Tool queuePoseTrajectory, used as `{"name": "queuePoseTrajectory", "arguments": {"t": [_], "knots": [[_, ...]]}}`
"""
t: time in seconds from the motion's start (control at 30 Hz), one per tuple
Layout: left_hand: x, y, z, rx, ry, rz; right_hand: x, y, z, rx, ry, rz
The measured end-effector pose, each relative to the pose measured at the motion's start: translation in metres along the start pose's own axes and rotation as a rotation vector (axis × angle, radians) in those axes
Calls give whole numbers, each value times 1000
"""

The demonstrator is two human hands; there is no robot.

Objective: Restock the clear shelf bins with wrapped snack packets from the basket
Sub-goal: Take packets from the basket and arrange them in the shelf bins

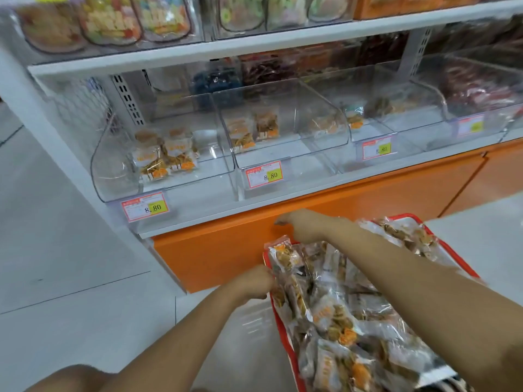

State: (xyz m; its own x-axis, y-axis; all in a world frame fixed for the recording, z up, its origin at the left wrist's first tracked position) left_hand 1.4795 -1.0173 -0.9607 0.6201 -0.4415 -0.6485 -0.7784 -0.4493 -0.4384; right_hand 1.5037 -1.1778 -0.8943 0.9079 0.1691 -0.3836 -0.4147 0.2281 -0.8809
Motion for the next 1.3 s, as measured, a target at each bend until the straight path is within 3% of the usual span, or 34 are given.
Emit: {"name": "queuePoseTrajectory", "arguments": {"t": [0.23,0.43,0.63,0.83,0.97,1.07,1.23,1.3], "knots": [[6,-10,0,-228,-47,0,28,30,3,29,-45,56],[-4,-15,4,-338,-15,12,27,21,2,-3,-114,-48],[-36,-52,-29,-367,278,-187,-16,-49,33,50,-256,-343],[-99,-116,-67,-503,561,-340,-40,-120,80,363,-424,-607],[-124,-157,-64,-623,631,-416,-17,-141,105,752,-440,-574],[-126,-183,-50,-712,640,-547,7,-148,123,1040,-445,-449],[-121,-213,-23,-741,600,-788,49,-149,157,930,-403,-77],[-116,-221,-9,-526,485,-961,71,-149,167,950,-349,-53]]}}
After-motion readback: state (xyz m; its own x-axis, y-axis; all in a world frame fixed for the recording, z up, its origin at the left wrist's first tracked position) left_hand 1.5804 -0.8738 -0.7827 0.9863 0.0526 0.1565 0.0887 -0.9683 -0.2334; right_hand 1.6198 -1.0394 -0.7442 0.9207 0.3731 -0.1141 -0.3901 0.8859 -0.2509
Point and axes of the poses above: each hand's wrist, its own x-axis towards the middle knuckle, its own y-axis out of the palm, z = x × y, the point moved 1 cm from there along x, towards the middle knuckle, and after that the axes turned 1 degree about y, right-handed, at the moved point
